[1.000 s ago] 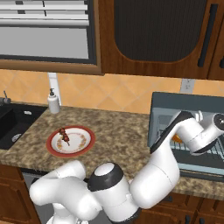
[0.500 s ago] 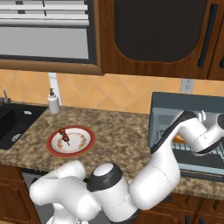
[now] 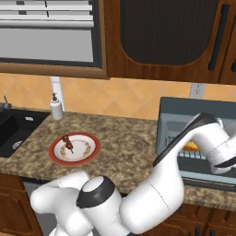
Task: Pick up the kebab skewer and baguette bread, and place them inside the toaster oven. Close the toaster oven door and start by setting the timer.
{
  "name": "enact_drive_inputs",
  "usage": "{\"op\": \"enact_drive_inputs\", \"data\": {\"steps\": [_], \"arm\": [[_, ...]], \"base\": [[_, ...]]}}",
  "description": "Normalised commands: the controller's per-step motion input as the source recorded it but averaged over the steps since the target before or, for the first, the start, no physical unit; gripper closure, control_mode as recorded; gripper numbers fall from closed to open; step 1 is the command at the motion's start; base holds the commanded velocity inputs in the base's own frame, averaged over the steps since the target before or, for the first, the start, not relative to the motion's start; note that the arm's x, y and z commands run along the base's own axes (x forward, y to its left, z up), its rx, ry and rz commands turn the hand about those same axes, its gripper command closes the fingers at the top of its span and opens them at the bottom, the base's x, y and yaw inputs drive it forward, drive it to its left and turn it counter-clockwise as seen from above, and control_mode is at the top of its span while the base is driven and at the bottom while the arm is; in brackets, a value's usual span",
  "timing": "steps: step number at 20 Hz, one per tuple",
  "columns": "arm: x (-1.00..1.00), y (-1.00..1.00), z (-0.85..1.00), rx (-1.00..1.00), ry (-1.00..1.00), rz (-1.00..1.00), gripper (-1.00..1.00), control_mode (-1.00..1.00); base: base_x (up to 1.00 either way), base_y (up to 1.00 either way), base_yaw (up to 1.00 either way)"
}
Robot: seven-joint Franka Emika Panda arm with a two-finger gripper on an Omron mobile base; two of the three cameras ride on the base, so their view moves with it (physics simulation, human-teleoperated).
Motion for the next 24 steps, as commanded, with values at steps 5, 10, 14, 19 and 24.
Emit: {"op": "enact_drive_inputs", "data": {"steps": [5, 10, 14, 19, 24], "arm": [[-0.7, 0.95, 0.13, -0.15, 0.05, 0.2, -1.0, -1.0], [-0.35, 1.0, 0.28, -0.1, 0.07, 0.36, -1.0, -1.0], [-0.01, 1.0, 0.24, -0.07, 0.08, 0.34, -1.0, -1.0], [0.0, 1.0, 0.0, -0.15, 0.01, 0.28, -1.0, -1.0], [-0.01, 1.0, 0.0, -0.17, 0.0, 0.31, -1.0, -1.0]], "base": [[0.0, 0.0, 0.0], [0.0, 0.0, 0.0], [0.0, 0.0, 0.0], [0.0, 0.0, 0.0], [0.0, 0.0, 0.0]]}}
